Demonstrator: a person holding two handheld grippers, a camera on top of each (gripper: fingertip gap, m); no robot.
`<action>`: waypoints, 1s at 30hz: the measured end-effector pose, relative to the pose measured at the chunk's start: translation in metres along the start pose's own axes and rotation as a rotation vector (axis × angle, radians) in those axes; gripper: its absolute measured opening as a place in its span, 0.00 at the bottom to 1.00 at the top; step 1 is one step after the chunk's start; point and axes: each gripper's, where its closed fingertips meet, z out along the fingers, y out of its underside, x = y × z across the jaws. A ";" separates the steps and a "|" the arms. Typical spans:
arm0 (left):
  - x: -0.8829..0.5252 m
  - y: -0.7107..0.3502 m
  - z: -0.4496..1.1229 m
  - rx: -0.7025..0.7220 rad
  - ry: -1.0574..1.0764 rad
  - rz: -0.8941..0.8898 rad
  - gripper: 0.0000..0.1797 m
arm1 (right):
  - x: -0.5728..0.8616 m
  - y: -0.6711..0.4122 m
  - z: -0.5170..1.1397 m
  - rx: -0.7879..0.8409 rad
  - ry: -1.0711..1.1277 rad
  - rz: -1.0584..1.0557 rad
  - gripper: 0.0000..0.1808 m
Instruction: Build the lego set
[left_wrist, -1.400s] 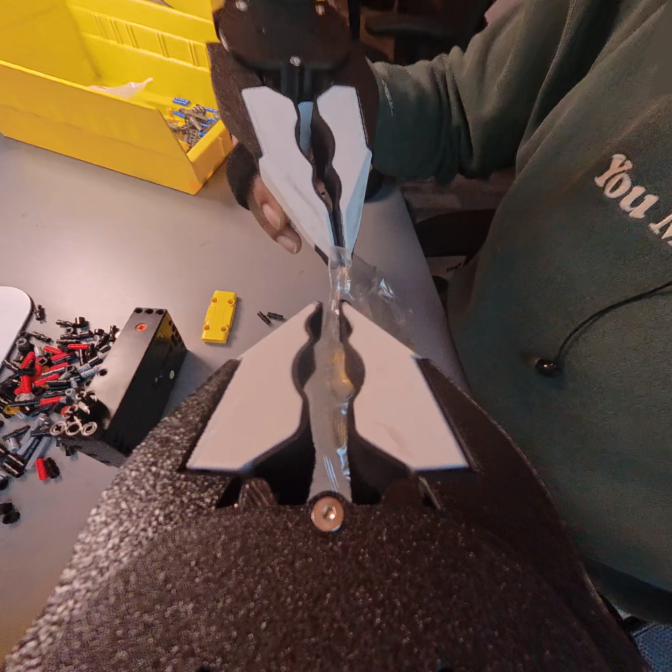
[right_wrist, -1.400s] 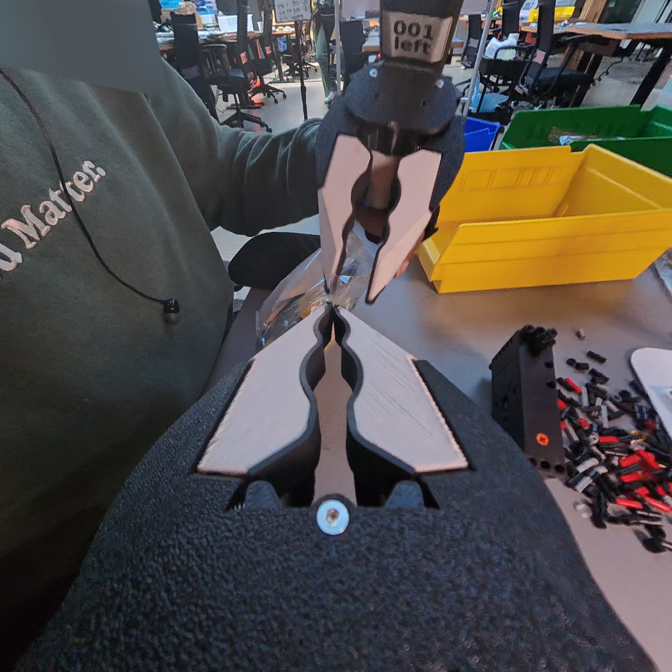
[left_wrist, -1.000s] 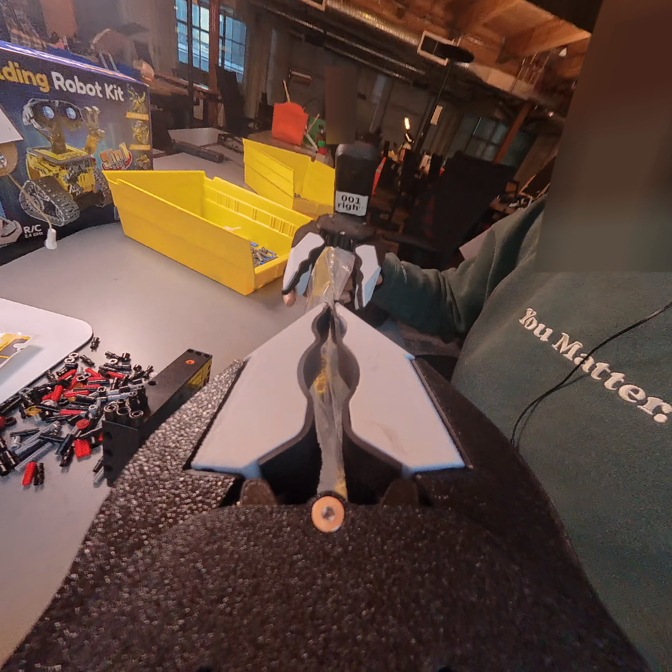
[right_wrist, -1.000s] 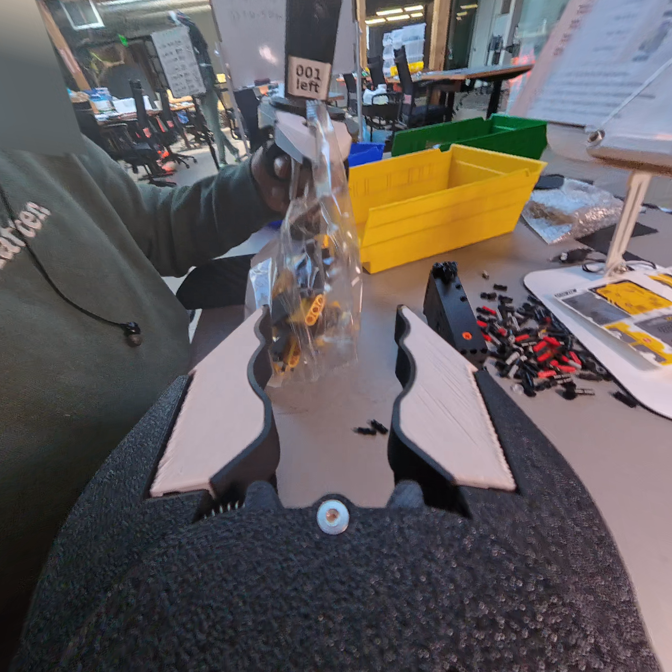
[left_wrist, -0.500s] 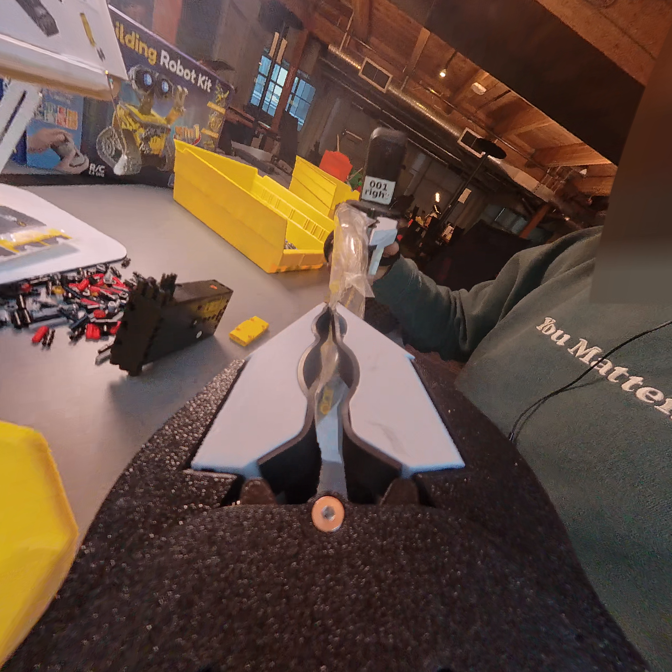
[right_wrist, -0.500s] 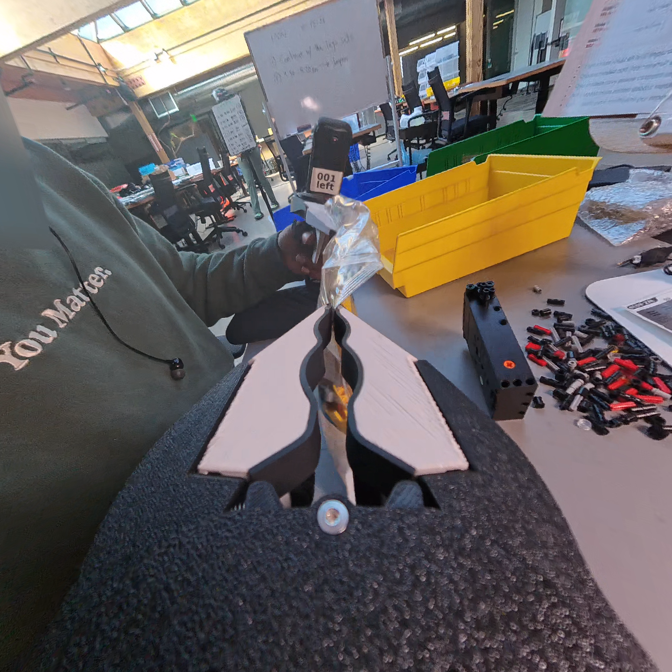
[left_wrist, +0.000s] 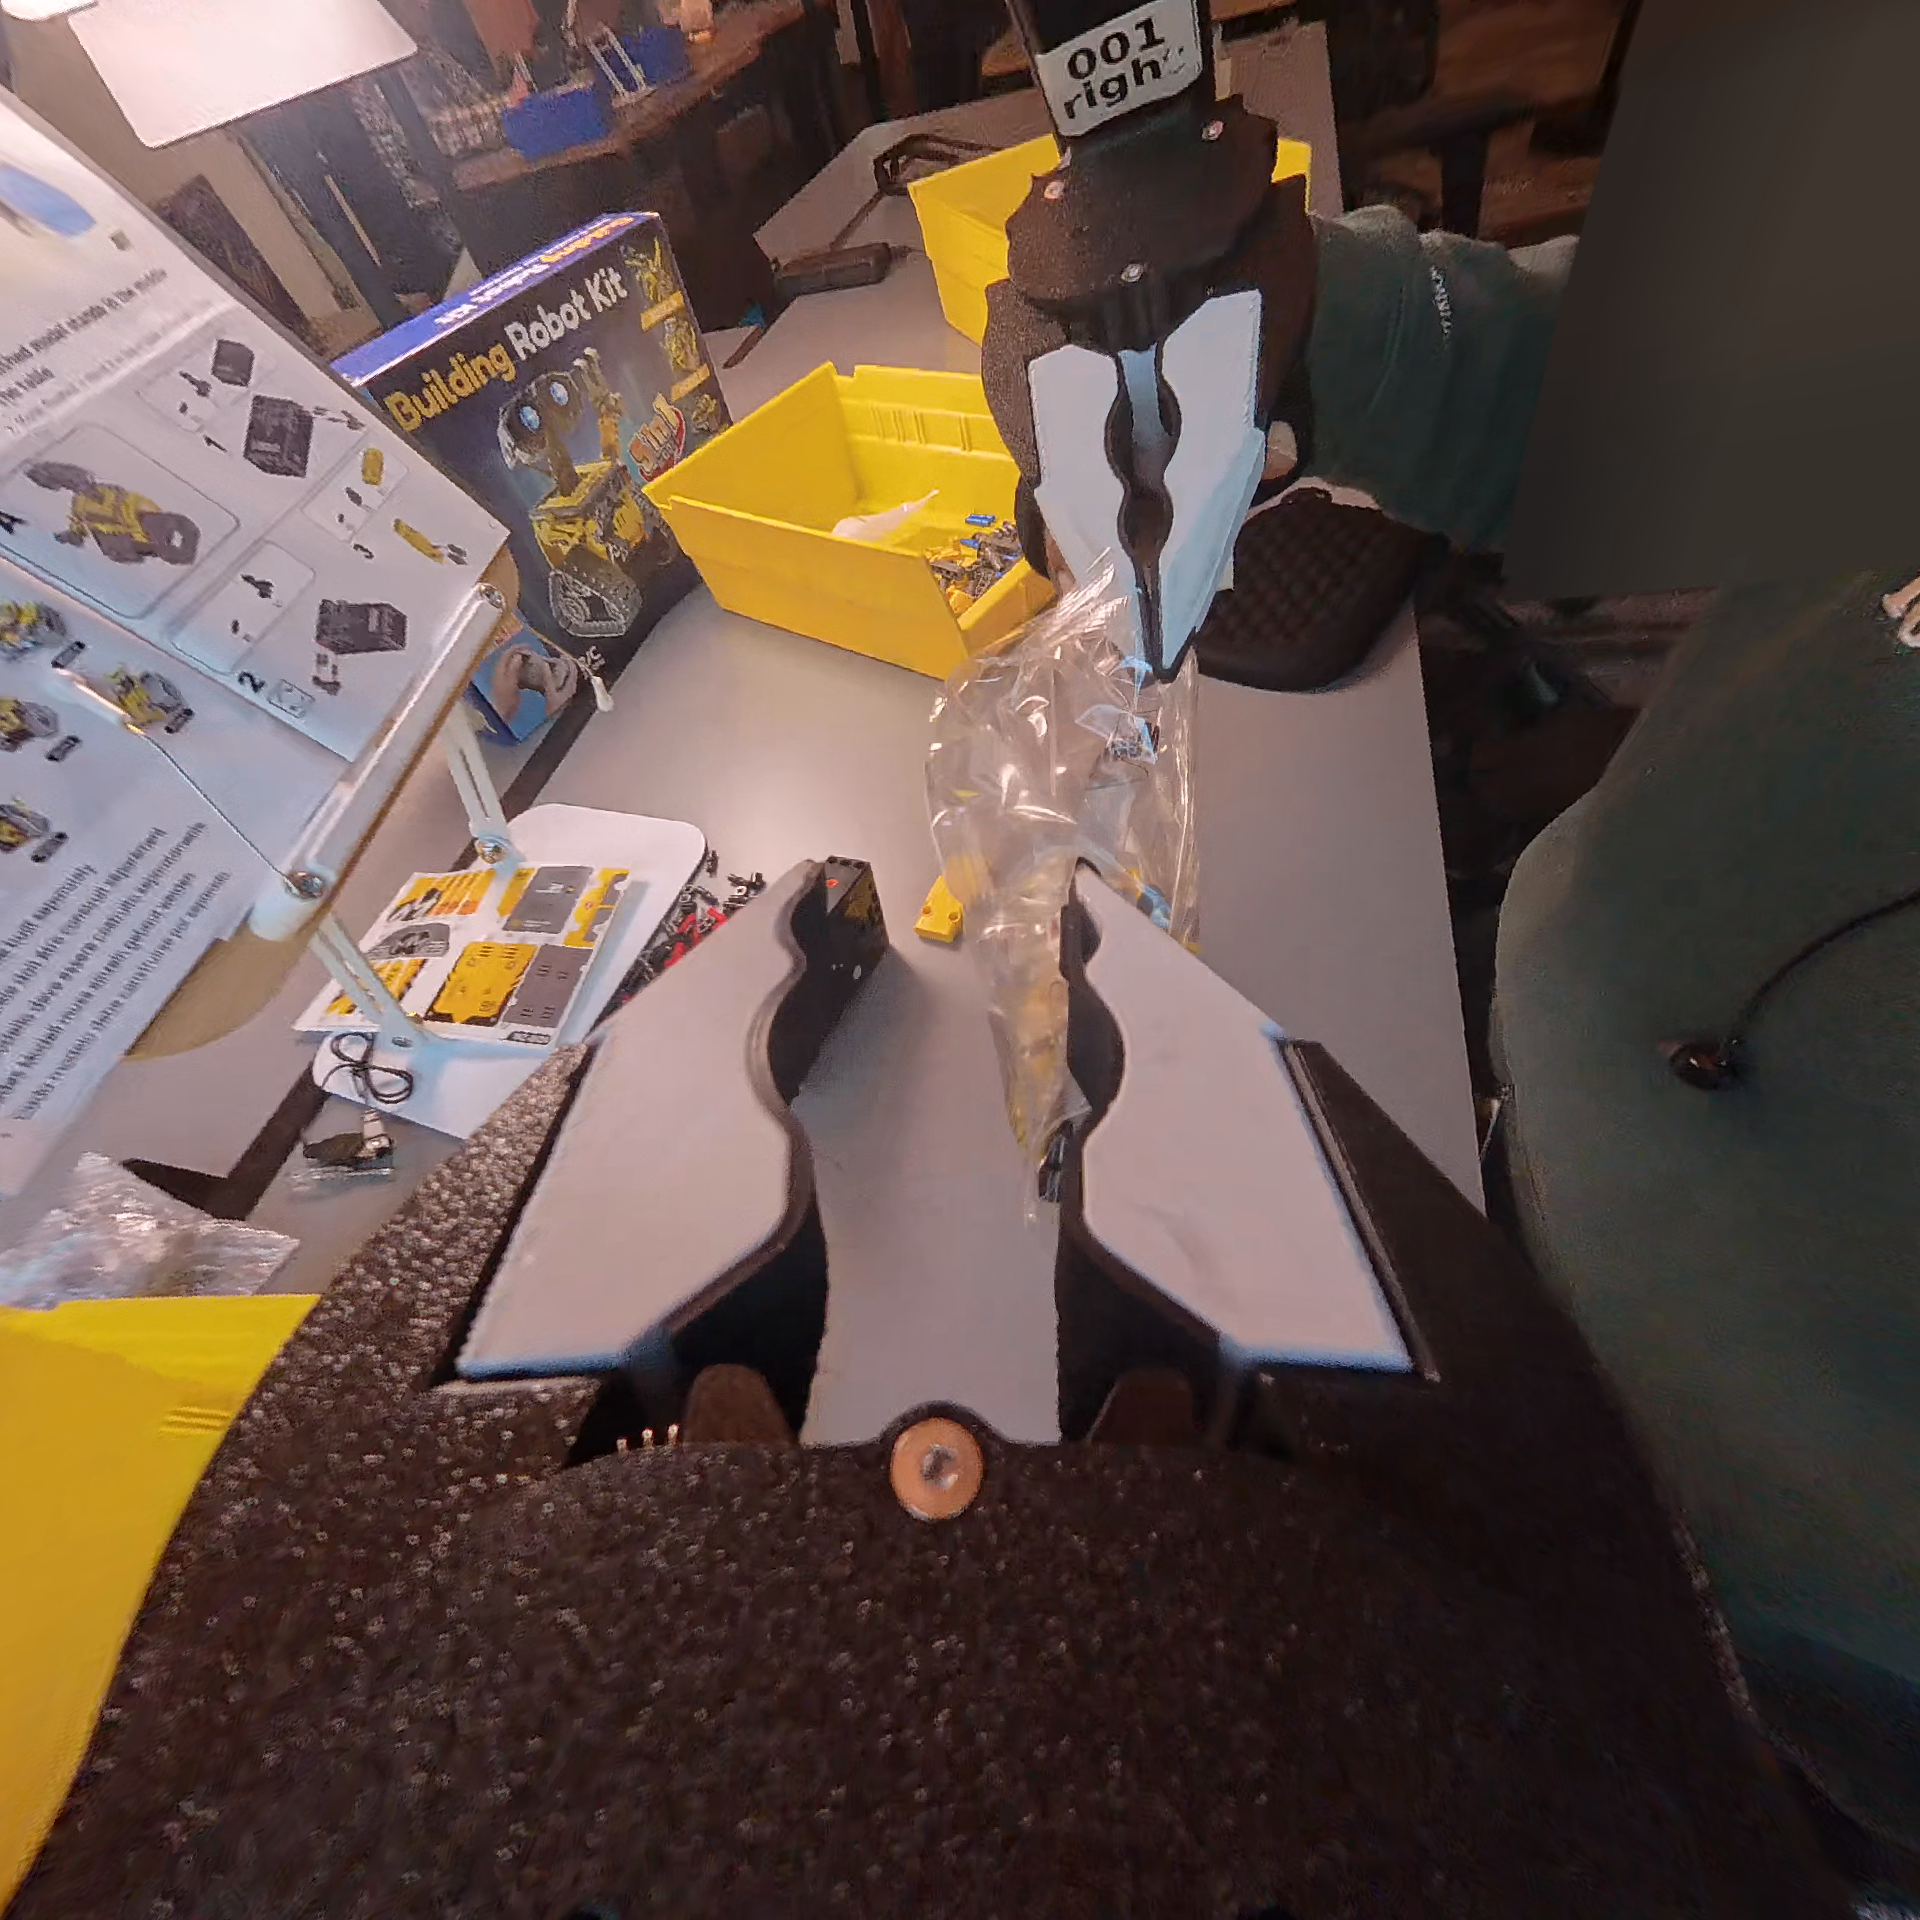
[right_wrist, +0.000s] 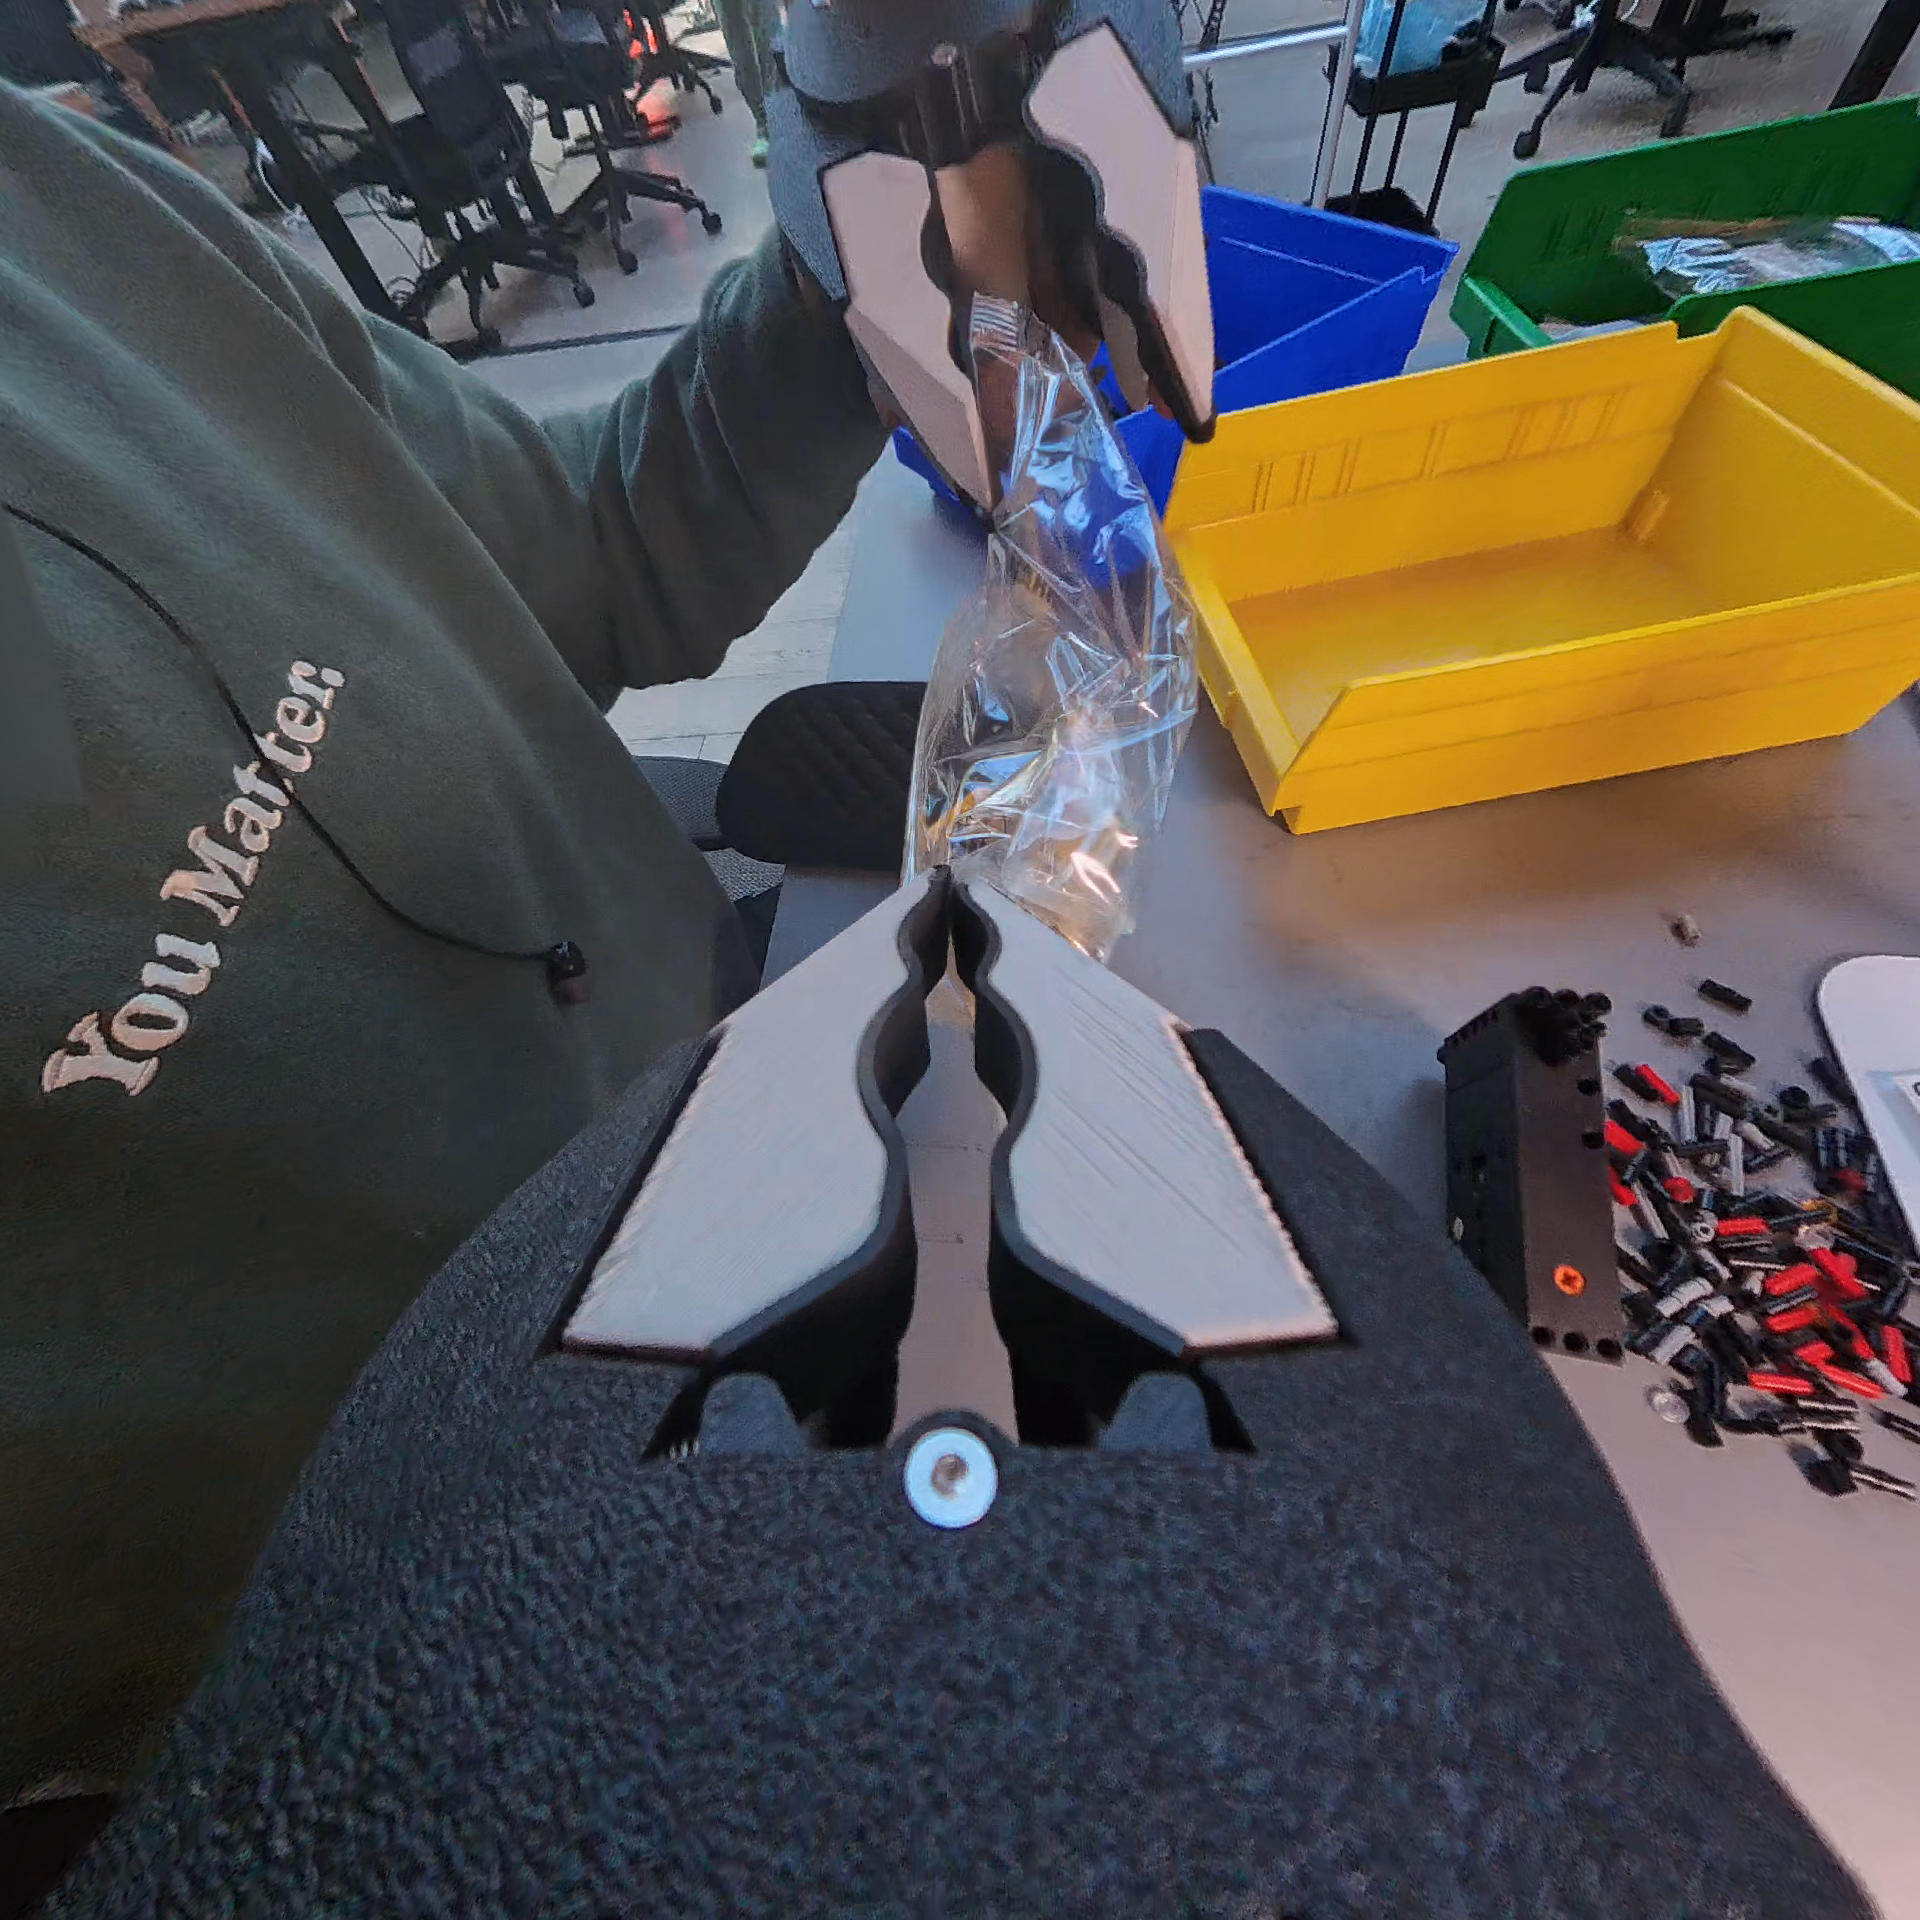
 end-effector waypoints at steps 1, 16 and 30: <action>-0.001 -0.007 -0.005 -0.019 -0.002 0.023 0.26 | -0.001 -0.004 0.000 -0.005 0.004 0.001 0.00; 0.050 0.006 0.047 -0.109 0.228 0.013 0.41 | -0.022 0.004 0.023 -0.217 -0.010 -0.080 0.00; 0.043 0.013 0.048 0.127 0.323 -0.253 0.00 | 0.004 0.019 0.028 -0.040 -0.065 0.106 0.00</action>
